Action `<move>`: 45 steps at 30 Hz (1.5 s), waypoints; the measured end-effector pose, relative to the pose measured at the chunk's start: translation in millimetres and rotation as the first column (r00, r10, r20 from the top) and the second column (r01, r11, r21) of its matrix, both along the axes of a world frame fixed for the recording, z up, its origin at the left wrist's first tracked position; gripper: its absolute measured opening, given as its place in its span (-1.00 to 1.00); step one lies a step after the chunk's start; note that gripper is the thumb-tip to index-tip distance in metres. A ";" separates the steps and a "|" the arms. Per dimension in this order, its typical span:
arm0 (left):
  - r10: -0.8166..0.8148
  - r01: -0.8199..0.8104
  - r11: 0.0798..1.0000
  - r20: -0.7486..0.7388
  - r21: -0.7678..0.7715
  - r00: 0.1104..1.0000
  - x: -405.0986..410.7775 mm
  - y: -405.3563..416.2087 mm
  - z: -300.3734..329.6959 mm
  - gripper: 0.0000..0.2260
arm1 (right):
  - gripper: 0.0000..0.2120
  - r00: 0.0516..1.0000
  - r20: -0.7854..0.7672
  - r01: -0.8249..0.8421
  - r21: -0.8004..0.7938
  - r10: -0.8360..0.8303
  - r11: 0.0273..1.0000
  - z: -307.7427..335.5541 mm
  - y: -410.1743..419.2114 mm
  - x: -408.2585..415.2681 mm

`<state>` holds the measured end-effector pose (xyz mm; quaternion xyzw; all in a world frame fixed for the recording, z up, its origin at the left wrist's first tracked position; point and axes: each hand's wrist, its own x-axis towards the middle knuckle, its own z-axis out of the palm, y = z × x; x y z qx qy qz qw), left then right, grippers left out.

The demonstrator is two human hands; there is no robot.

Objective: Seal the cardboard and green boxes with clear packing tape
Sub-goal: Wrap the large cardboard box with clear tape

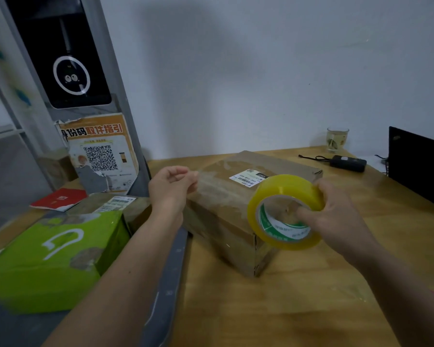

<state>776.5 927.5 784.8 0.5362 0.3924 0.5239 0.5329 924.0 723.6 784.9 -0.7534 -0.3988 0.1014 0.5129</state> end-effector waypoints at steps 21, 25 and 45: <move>-0.095 0.206 0.963 -0.494 0.174 0.864 8.5 84.5 -11.3 -0.87 | -0.68 0.927 -0.374 -0.007 0.051 0.025 0.999 -57.9 42.9 -84.5; -0.157 0.310 0.935 -0.578 0.175 0.801 15.9 93.3 -17.8 -0.89 | -0.63 0.966 -0.260 0.031 0.051 -0.016 0.998 -71.7 42.5 -71.6; -0.272 0.301 0.953 -0.564 -0.043 0.780 45.6 -12.6 -46.0 -0.86 | -0.38 0.891 -0.392 -0.142 0.240 0.229 0.960 -75.3 -25.2 93.9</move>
